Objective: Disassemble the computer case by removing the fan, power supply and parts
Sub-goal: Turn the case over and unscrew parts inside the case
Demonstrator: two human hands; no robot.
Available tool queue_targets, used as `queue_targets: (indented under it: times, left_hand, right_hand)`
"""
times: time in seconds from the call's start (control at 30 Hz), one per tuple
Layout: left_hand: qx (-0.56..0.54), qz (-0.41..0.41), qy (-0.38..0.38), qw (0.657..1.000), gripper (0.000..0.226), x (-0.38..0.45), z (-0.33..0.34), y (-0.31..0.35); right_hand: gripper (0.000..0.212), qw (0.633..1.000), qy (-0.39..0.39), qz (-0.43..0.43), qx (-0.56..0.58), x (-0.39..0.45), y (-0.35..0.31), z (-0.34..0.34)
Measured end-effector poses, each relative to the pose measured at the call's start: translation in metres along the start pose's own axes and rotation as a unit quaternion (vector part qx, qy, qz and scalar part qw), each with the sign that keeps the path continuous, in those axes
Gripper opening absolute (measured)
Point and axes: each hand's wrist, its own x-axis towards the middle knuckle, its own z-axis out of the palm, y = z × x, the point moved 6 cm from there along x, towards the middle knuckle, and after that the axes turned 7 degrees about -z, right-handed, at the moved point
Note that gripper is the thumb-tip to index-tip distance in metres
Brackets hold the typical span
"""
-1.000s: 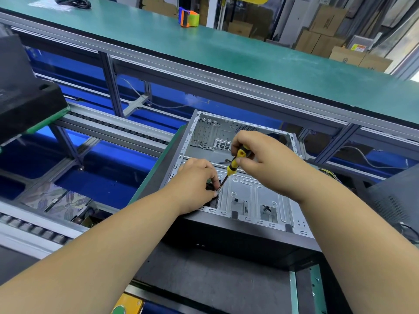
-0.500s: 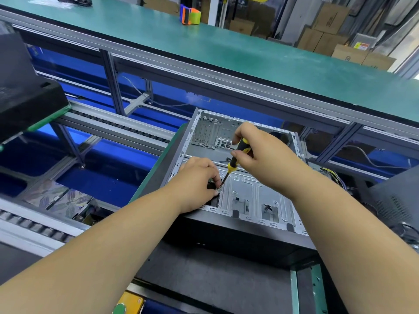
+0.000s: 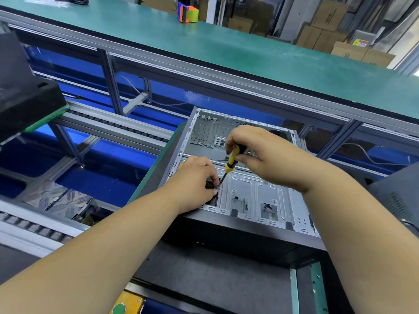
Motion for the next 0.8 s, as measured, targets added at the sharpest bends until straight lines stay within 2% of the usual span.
queue_targets:
  times: [0.07,0.2,0.33,0.43,0.5,0.6,0.73,0.8]
  left_hand:
    - [-0.002,-0.001,-0.006,1.000,0.015,-0.001,0.000,0.001]
    - [-0.007,-0.009,0.004,1.000,0.013,-0.001,0.000,0.001]
    - [-0.020,-0.020,0.013,1.000,0.013,-0.001,-0.001,0.000]
    - [-0.018,-0.023,0.007,1.000,0.015,0.000,0.000,0.000]
    - [-0.018,-0.026,0.002,0.999,0.016,0.000,0.000,-0.001]
    - [-0.023,-0.032,-0.003,0.999,0.021,0.002,0.000,-0.002]
    - [-0.032,-0.037,-0.010,0.999,0.021,0.003,0.001,-0.004]
    - [-0.034,-0.036,-0.011,0.999,0.019,0.003,0.001,-0.004]
  right_hand:
    - [0.017,0.998,0.029,0.042,0.032,0.004,0.010,0.003]
    - [0.013,0.977,0.138,0.131,0.095,0.005,0.034,0.014]
    - [0.025,0.943,0.235,0.161,0.173,0.003,0.047,0.028]
    - [0.042,0.907,0.289,0.165,0.259,0.000,0.056,0.035]
    - [0.044,0.878,0.298,0.141,0.346,0.000,0.060,0.040]
    - [0.038,0.857,0.294,0.101,0.411,0.000,0.065,0.044]
    - [0.038,0.841,0.297,0.090,0.444,0.000,0.071,0.045]
    - [0.033,0.848,0.304,0.086,0.426,0.002,0.069,0.044]
